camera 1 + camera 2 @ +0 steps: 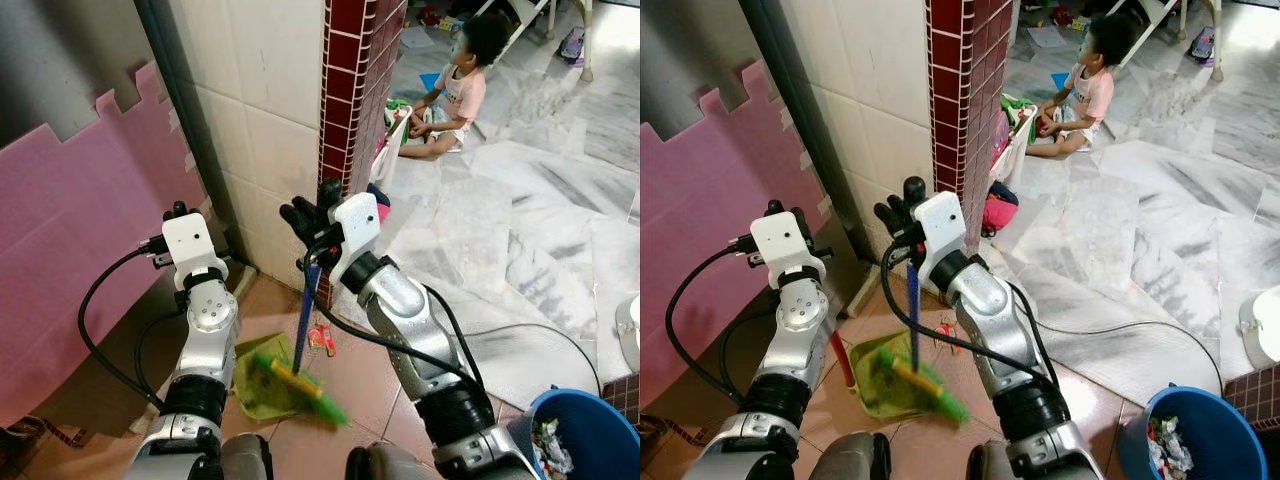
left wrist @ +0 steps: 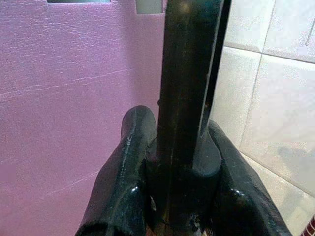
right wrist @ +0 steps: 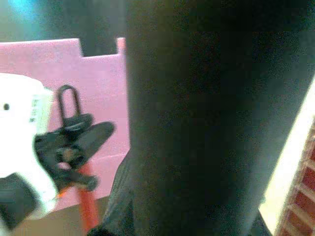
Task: Sweep floor
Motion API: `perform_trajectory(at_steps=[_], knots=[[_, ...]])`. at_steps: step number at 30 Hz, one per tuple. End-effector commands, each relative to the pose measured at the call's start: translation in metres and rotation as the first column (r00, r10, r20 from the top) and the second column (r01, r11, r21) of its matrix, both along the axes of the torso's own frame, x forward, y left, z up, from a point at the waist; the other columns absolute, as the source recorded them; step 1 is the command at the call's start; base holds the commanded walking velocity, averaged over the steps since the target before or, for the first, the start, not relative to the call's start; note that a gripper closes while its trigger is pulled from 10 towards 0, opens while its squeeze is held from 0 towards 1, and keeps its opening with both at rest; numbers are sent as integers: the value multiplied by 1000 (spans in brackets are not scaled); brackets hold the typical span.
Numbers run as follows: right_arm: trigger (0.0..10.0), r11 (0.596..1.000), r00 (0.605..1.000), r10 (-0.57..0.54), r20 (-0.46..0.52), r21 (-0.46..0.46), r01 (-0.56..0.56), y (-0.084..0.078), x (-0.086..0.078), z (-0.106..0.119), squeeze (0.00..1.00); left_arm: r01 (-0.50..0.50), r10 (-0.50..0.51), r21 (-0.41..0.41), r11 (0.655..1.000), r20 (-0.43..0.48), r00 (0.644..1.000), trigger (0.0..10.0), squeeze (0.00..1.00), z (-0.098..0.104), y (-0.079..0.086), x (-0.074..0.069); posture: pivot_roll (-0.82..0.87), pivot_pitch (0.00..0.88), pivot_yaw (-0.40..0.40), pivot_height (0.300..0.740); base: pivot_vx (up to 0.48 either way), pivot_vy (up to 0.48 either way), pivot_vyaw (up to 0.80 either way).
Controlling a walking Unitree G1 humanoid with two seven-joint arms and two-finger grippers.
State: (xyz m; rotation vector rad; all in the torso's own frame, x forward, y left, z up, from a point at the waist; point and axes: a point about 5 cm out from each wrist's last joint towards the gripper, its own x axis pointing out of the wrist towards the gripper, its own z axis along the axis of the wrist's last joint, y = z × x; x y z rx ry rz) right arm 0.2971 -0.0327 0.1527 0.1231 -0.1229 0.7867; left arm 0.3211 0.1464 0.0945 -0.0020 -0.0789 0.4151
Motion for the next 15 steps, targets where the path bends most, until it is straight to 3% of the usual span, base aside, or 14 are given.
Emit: perform_trajectory(at_steps=[1, 7, 10, 15], knots=[[10000, 991, 998, 49, -37, 123, -44, -4, 0, 17, 0, 23, -24, -32, 999, -9, 1000, 10000, 0, -2, -7, 2, -49, 103, 10, 740, 0, 0, 0], [10000, 987, 998, 32, 45, 157, -39, -18, 10, 53, 0, 31, -32, -33, 999, -13, 999, 10000, 0, -3, -8, 3, -58, 102, 13, 740, 0, 0, 0], [10000, 987, 991, 0, 137, 161, -22, -25, 18, 78, 0, 38, -39, -33, 999, -16, 999, 10000, 0, -4, -9, 4, -58, 102, 13, 740, 0, 0, 0], [10000, 989, 974, -48, 220, 145, 16, -29, 22, 91, 0, 41, -41, -32, 999, -16, 999, 10000, 0, -4, -9, 4, -58, 102, 13, 740, 0, 0, 0]])
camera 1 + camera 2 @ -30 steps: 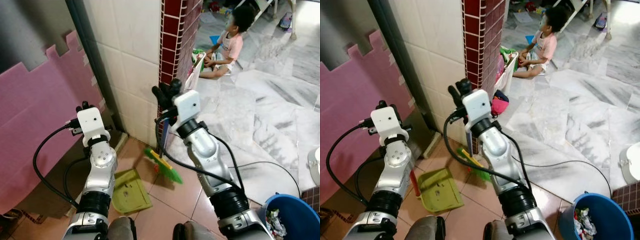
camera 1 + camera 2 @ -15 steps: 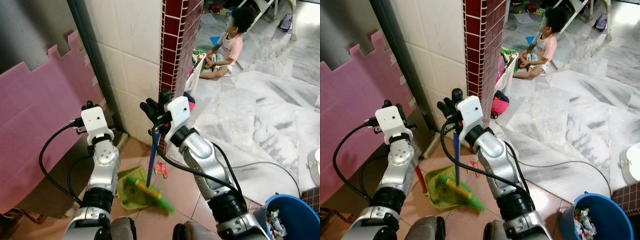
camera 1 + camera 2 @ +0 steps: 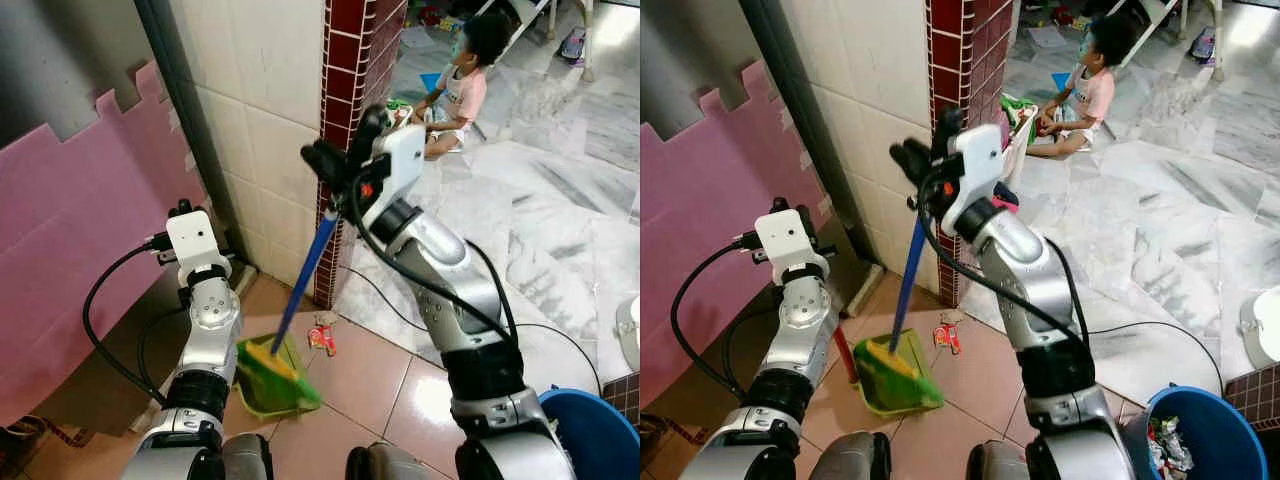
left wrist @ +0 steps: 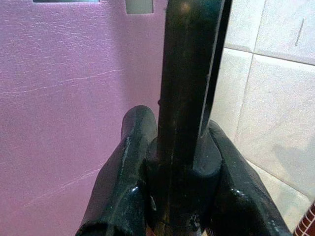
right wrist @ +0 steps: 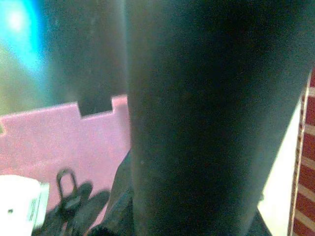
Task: Sweep floor
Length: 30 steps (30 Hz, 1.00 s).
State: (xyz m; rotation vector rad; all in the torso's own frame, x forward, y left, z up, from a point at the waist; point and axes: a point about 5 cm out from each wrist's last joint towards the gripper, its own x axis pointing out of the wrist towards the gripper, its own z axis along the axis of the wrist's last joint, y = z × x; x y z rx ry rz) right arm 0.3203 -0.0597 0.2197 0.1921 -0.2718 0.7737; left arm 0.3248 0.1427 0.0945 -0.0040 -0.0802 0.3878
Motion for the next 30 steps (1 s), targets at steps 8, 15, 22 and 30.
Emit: perform_trajectory(at_steps=[8, 15, 22, 30], knots=[[10000, 995, 977, -76, 200, -42, 86, -7, 6, 25, 0, 21, -21, -27, 999, -18, 1000, 10000, 0, -4, -7, 1, -55, 102, 10, 740, 0, 0, 0], [10000, 948, 960, -79, 268, -277, 156, 7, 9, -22, 0, 64, -64, -26, 998, -4, 998, 10000, 0, -2, -12, 2, -48, 110, 13, 740, 0, 0, 0], [10000, 916, 967, -61, 249, -372, 154, 17, 3, -64, 0, 61, -61, -24, 998, -10, 998, 10000, 0, -3, -12, 2, -31, 110, 6, 740, 0, 0, 0], [10000, 944, 991, 16, 136, -329, 30, 37, -17, -94, 0, 64, -64, -19, 998, -12, 998, 10000, 0, -3, -11, 2, -26, 106, 7, 740, 0, 0, 0]])
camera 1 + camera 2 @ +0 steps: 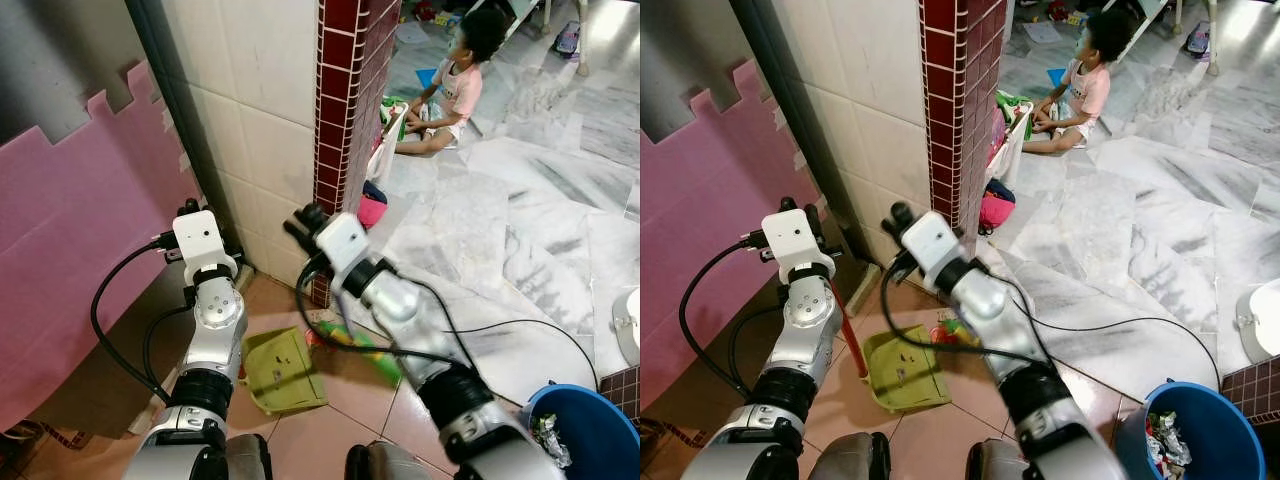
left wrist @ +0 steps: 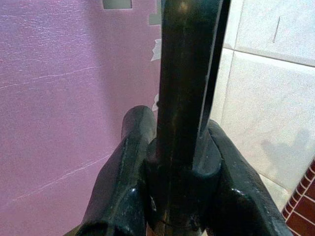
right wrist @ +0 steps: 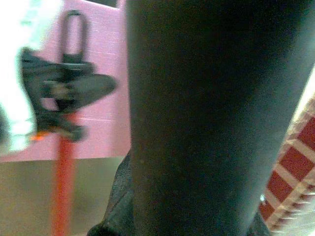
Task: Sweep floor
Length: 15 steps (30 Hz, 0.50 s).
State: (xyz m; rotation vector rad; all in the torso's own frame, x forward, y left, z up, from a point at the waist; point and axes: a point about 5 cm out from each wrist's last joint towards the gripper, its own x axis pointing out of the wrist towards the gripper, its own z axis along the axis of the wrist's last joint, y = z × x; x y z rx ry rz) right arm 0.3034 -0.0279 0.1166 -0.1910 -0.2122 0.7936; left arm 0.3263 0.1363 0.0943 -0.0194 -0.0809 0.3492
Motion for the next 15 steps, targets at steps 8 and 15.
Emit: perform_trajectory(at_steps=[8, 15], knots=[[10000, 984, 993, 116, -25, 143, -111, 10, -11, 13, 0, 36, -36, -5, 999, -21, 999, 10000, 0, -3, -7, 1, -33, 103, 5, 740, 0, 0, 0], [10000, 929, 950, 296, -102, 263, -262, -2, -17, 39, 0, 39, -40, -14, 999, -27, 999, 10000, 0, -3, -8, 2, -34, 105, 3, 740, 0, 0, 0]])
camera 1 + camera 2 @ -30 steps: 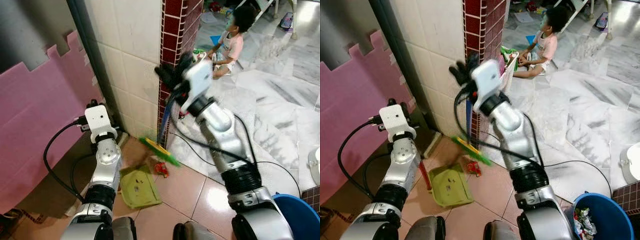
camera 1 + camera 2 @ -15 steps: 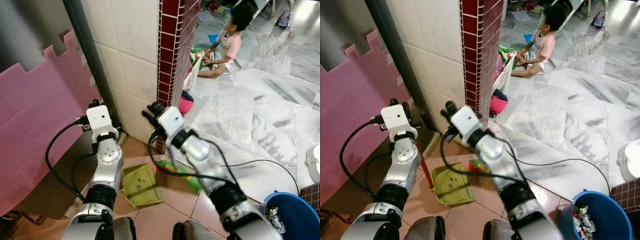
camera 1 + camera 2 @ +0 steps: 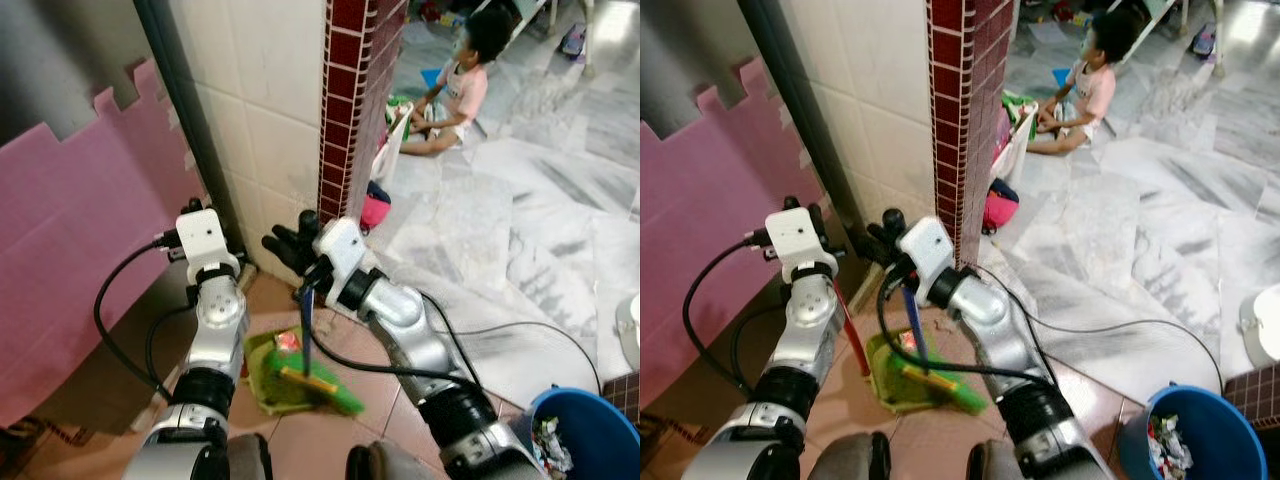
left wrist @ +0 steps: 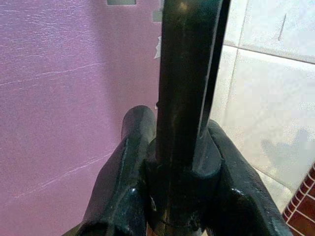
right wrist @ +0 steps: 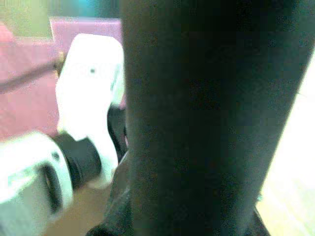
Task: Sweep floor
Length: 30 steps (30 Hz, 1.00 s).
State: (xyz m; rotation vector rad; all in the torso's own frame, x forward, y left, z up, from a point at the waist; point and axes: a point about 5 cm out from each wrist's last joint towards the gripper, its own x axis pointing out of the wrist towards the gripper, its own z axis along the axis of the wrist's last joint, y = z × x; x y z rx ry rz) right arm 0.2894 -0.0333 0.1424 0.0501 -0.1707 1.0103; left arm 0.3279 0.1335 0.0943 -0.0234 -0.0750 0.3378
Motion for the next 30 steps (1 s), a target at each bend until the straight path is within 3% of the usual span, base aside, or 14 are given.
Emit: perform_trajectory(at_steps=[1, 5, 10, 17, 24, 27, 28, 30], knots=[[10000, 994, 998, 64, -7, 94, -63, 1, -3, 18, 0, 29, -29, -12, 1000, -22, 999, 10000, 0, -4, -5, 0, -34, 105, 3, 740, 0, 0, 0], [10000, 992, 994, 79, 76, 97, -86, -17, 7, 51, 0, 38, -38, -14, 999, -25, 999, 10000, 0, -4, -6, 1, -48, 106, 1, 740, 0, 0, 0], [10000, 996, 985, -36, 171, 81, 23, -37, 28, 81, 0, 56, -56, -28, 998, -21, 998, 10000, 0, -3, -7, 2, -51, 106, 7, 740, 0, 0, 0], [10000, 984, 960, -177, 218, 73, 165, -54, 37, 86, 0, 184, -186, -86, 979, -12, 983, 10000, 0, 0, -15, 2, -45, 107, 10, 740, 0, 0, 0], [10000, 956, 923, -292, 251, 75, 282, -66, 37, 85, 0, 294, -296, -46, 955, -39, 954, 10000, 0, 0, -18, -4, -49, 113, 16, 740, 0, 0, 0], [10000, 914, 872, -400, 284, 55, 402, -78, 36, 78, 0, 391, -394, -64, 918, -41, 918, 10000, 0, 2, -21, -8, -51, 114, 18, 740, 0, 0, 0], [10000, 882, 836, -460, 299, 43, 469, -84, 35, 75, 0, 417, -419, -60, 907, -44, 907, 10000, 0, 3, -22, -10, -53, 115, 18, 740, 0, 0, 0], [10000, 864, 814, -487, 317, 42, 502, -88, 34, 73, 0, 434, -436, -52, 899, -45, 899, 10000, 0, 4, -22, -11, -54, 115, 15, 740, 0, 0, 0]])
